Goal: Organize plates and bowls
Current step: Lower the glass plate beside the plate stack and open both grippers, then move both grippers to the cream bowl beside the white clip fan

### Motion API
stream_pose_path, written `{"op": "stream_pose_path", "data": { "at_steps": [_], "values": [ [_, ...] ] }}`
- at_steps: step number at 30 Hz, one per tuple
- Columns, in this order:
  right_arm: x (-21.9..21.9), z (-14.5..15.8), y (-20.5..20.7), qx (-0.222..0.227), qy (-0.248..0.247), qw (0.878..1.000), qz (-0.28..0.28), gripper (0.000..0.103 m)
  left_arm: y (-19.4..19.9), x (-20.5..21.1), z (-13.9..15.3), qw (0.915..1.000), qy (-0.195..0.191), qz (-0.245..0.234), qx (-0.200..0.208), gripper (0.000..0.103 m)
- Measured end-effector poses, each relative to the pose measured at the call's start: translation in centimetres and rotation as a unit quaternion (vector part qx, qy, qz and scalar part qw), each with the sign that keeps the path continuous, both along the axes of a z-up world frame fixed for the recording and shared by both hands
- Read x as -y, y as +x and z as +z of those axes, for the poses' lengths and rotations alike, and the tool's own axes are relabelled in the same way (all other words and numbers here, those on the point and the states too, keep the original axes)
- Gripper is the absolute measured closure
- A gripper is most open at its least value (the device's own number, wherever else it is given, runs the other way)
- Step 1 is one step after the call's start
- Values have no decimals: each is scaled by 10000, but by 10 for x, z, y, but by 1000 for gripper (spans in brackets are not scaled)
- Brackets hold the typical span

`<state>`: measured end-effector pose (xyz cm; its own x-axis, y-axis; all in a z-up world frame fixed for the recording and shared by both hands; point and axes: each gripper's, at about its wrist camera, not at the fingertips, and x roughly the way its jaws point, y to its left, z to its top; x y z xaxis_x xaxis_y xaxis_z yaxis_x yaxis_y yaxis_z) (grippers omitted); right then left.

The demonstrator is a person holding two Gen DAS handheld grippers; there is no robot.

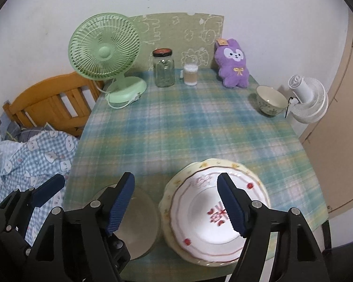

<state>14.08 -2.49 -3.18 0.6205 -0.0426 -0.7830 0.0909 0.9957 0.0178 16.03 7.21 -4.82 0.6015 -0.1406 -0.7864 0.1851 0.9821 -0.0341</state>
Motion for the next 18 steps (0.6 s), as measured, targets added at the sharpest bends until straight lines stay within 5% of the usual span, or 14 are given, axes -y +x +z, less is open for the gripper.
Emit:
{"op": "stream_pose_path", "data": {
  "at_steps": [18],
  "values": [
    [116,26,54,105,-1,9997,219,27,39,110,29,9992,29,370,134,29]
  ]
}}
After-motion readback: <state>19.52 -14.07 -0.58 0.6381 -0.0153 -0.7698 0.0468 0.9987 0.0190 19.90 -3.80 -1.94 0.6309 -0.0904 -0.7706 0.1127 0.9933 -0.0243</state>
